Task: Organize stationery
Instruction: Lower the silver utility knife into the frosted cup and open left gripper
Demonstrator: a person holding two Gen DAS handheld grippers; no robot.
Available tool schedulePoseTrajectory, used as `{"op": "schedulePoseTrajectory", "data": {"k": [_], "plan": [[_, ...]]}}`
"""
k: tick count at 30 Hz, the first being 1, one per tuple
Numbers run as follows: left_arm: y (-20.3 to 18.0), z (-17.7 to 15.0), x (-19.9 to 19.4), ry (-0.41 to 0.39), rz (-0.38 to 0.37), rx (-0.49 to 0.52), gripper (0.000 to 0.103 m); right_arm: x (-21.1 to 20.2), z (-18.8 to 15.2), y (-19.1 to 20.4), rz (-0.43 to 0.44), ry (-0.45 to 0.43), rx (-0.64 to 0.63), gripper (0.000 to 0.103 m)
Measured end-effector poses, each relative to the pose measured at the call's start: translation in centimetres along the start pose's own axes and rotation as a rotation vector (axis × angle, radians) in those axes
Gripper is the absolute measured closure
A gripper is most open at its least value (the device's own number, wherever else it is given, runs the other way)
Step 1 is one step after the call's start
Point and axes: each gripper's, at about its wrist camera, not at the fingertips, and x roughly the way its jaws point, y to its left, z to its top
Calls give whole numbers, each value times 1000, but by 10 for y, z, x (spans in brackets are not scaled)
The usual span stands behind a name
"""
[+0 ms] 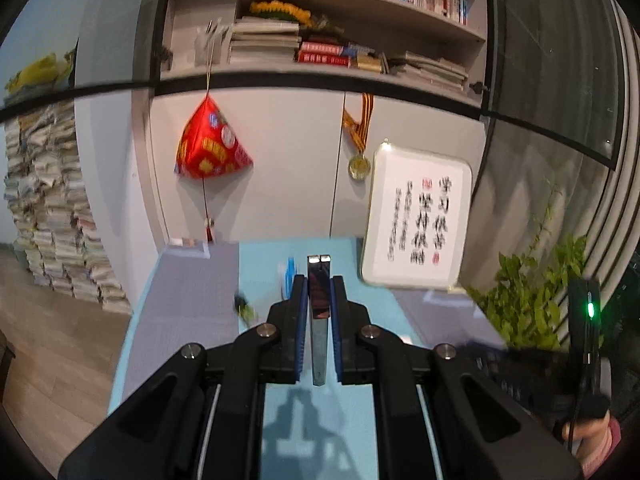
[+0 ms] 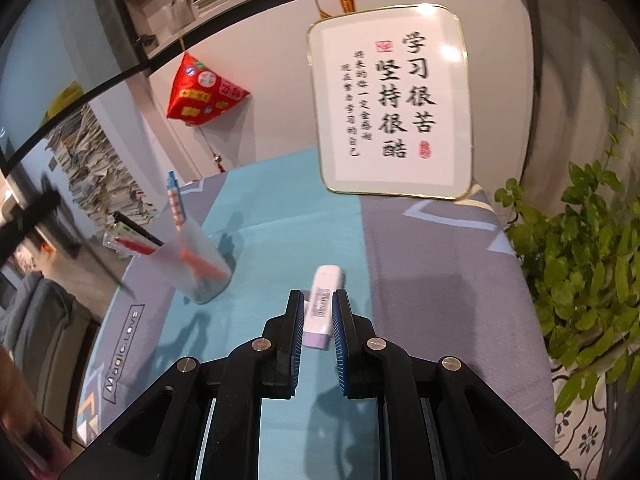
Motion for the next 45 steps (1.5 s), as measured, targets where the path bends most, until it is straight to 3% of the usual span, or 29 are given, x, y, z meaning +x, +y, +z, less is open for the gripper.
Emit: {"op": "schedulePoseTrajectory", "data": {"k": [8,22,36,45], "plan": [[13,34,28,-45,72,-2,94,0,-6,-10,4,7,16,89],[33,15,77,75,107,-16,93,14,-11,-1,3,49,-14,89],[34,1,88,130,104,-8,93,19,-14,0,-1,78,-13,89],[33,8,66,88,88,-27,93,19,-15,-1,-1,86,-10,89]]}}
